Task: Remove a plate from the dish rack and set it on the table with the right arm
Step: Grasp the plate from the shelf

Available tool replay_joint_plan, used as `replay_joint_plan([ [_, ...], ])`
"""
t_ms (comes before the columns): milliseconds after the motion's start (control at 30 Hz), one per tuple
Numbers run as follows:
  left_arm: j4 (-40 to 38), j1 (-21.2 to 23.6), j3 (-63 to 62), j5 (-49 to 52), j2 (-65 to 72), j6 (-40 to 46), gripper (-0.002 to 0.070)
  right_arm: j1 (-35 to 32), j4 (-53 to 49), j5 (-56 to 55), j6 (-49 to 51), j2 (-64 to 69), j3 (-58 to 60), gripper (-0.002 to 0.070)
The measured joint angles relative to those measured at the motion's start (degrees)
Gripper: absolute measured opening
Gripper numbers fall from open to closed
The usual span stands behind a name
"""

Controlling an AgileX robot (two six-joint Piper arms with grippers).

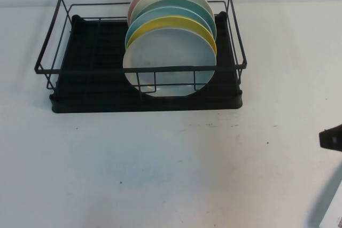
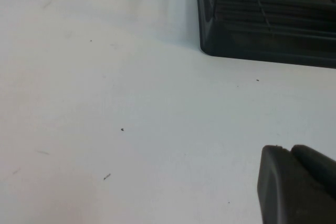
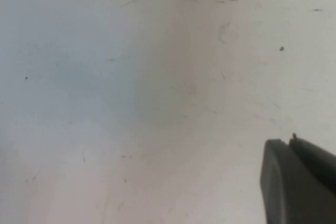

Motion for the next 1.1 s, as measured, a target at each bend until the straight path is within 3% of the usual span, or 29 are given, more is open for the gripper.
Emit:
replay_joint_plan([
  [267, 0.0, 0.0, 0.0, 0.0, 0.0, 0.0, -0.0003, 16.5, -5.2, -2.2, -2.4, 15.0, -13.6, -0.002],
  [433, 0.0, 0.0, 0.0, 0.0, 0.0, 0.0, -0.0003, 24.3, -6.5, -11.3, -14.6, 21.7, -20.8, -0.001],
  [533, 0.0, 0.0, 0.0, 0.0, 0.0, 0.0, -0.0003, 27.7, -6.5, -19.8, -24.6, 23.3, -21.3, 0.0039],
  [833, 0.0, 0.0, 0.0, 0.0, 0.0, 0.0, -0.0003, 30.1, -6.2, -41.6, -40.6, 28.4, -21.4, 0.026],
  [1100, 0.0, 0.0, 0.0, 0.0, 0.0, 0.0, -0.0003, 30.1, -5.8, -50.3, -42.9, 35.0, -22.5, 0.0295],
])
